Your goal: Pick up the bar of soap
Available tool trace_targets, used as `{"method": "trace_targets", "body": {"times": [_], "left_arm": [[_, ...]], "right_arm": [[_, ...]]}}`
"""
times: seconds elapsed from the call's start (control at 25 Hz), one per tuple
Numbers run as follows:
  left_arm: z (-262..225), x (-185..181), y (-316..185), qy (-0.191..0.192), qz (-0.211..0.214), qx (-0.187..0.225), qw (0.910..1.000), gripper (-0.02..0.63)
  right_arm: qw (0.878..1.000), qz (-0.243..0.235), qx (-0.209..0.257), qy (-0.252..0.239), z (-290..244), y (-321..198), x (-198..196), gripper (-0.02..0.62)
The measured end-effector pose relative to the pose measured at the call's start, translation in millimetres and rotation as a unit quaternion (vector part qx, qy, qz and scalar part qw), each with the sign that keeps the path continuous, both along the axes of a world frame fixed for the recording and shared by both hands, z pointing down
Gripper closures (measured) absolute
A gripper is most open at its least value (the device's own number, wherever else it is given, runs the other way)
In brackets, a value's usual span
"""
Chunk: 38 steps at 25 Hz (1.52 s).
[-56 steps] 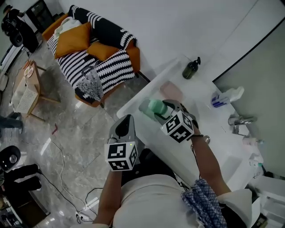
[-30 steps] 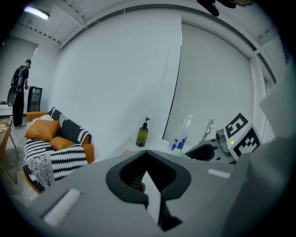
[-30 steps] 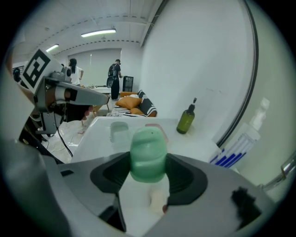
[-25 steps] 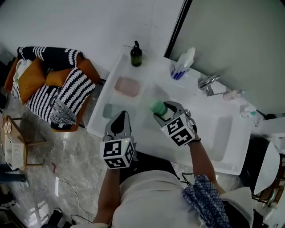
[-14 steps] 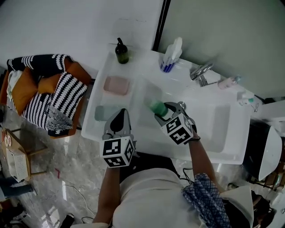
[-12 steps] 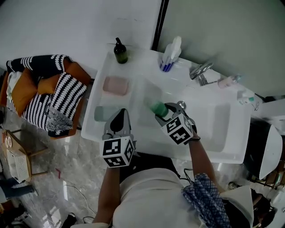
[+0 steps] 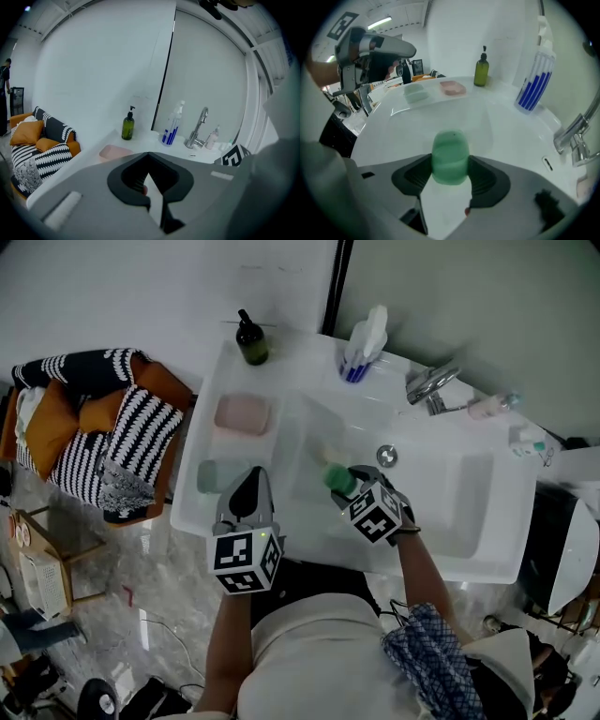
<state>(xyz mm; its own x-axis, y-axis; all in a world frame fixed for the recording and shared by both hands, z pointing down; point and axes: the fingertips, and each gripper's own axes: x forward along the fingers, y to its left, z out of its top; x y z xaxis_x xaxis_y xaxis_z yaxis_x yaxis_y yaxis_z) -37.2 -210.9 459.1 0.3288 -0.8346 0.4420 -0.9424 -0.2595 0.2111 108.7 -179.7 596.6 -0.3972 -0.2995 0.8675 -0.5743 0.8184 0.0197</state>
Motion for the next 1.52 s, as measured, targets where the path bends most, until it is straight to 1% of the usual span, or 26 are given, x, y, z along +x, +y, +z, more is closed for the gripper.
{"method": "trace_targets", "body": {"times": [0.32,0.52,0.68,0.88,1.0,1.52], "left_arm": [[10,2,3,-0.009,-0.004,-0.015,0.9998,0.598],[12,1,6,-0.016,-0.008,-0.020,0.9996,0.598],[16,-4,11,-0.021,-0.015,-0.027,0.9993,0.598],[21,-7,15,-0.024,-0.020,-0.032,0.9990,0.598],[20,-6,17,-0.025,-0.021,-0.030,0.9990,0.598],[20,-3,19,-0.027,-0.020,-0.030,0.9990,0.598]], "right_arm": [[0.999,-0.016,-0.041,0.004,31,14,0,0.341],[0.997,-0.038,-0.065,0.011,49,25,-2,0.341],[0.995,-0.051,-0.077,0.021,60,31,0,0.341],[0.994,-0.058,-0.093,0.014,74,33,-3,0.341],[0.993,-0.065,-0.098,0.020,81,36,-3,0.341],[0.990,-0.065,-0.122,0.036,104,41,1,0.341]]}}
